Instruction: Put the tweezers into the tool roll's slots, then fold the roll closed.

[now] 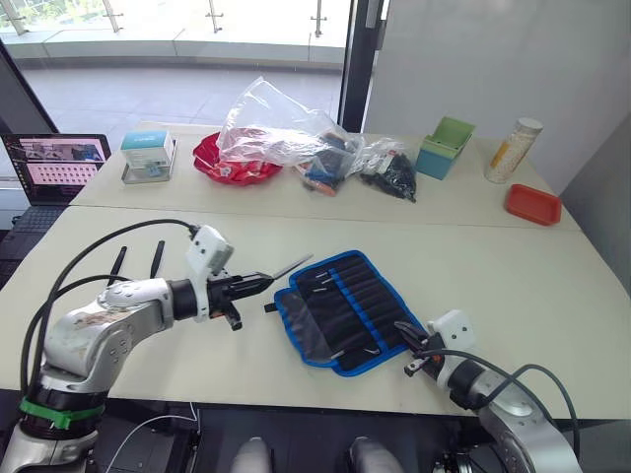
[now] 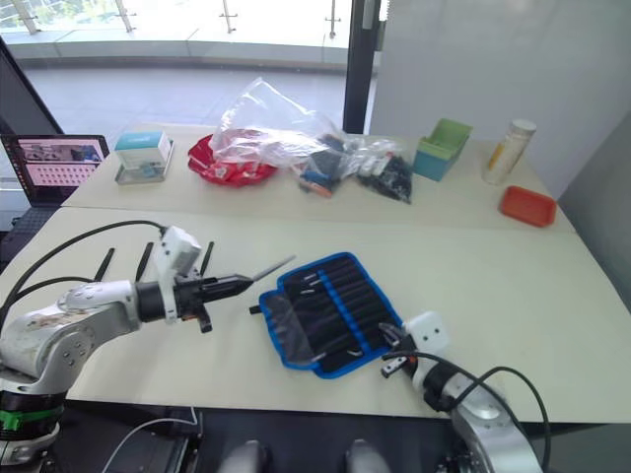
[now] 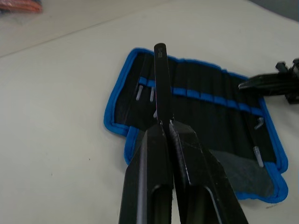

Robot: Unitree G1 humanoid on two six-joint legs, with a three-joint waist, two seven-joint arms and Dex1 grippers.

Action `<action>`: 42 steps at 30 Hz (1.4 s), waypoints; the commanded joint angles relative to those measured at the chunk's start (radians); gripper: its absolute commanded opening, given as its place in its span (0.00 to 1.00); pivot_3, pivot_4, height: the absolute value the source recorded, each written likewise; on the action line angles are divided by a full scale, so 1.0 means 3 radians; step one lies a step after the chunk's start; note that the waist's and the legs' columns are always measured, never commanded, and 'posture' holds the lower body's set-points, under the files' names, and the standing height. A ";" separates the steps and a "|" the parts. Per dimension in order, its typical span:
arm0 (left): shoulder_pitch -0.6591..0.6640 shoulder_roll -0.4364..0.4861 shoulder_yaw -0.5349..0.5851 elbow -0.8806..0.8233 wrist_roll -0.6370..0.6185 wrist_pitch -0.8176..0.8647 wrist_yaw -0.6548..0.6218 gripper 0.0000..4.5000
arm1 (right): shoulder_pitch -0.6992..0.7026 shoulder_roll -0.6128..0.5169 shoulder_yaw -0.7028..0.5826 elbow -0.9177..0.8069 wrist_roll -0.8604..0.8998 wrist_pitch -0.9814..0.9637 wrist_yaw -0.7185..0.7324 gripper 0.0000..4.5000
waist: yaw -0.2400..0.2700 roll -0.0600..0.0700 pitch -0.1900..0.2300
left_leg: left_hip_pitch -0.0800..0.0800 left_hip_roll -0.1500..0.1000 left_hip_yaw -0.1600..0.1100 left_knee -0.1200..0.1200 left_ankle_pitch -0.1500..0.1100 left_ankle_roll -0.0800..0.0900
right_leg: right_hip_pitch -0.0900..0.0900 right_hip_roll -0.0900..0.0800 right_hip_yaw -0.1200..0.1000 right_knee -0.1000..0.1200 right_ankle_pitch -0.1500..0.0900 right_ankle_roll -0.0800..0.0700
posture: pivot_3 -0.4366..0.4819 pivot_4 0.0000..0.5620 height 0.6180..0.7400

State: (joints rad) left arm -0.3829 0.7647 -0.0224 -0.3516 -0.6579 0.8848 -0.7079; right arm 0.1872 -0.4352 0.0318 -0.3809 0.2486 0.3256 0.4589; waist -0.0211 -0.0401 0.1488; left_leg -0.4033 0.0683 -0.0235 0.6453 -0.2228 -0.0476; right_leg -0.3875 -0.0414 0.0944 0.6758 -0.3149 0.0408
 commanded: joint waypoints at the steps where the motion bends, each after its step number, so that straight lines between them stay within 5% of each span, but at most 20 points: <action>1: -0.0319 0.0049 -0.0290 0.0028 0.0121 0.0287 -0.0040 0.00 | 0.0110 0.0036 0.0124 0.0090 -0.0091 0.0204 -0.0055 0.00 | 0.0009 -0.0001 0.0000 | 0.0000 0.0000 0.0000 0.0000 0.0000 0.0000 | 0.0001 0.0000 0.0001 0.0000 0.0000 0.0000 | 0.48 0.27 0.86; 11: -0.0921 0.0005 -0.0883 0.0133 0.0323 0.0831 -0.0124 0.00 | 0.0103 0.0091 0.0233 -0.0235 -0.0119 0.0458 -0.0160 0.00 | 0.0002 -0.0002 -0.0001 | -0.0002 0.0000 -0.0003 -0.0001 0.0001 -0.0001 | 0.0000 0.0003 0.0002 -0.0002 -0.0001 0.0000 | 0.48 0.27 0.86; 42: -0.1438 -0.0439 -0.1610 0.0841 0.1210 0.0296 -0.0630 0.00 | 0.0226 -0.0054 0.0224 -0.0534 -0.0245 0.0776 -0.0218 0.00 | 0.0027 -0.0001 -0.0001 | -0.0009 -0.0005 -0.0006 0.0001 0.0001 -0.0001 | 0.0003 0.0003 0.0005 -0.0010 -0.0002 0.0002 | 0.48 0.27 0.86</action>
State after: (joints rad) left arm -0.7947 0.6346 -0.4896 -0.0984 -0.3172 0.9961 -0.8816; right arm 0.2217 -0.4400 0.0845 -0.5691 0.1868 0.5222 0.3887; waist -0.0129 -0.0403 0.1486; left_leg -0.4059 0.0669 -0.0252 0.6456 -0.2226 -0.0478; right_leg -0.3866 -0.0405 0.0957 0.6729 -0.3155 0.0413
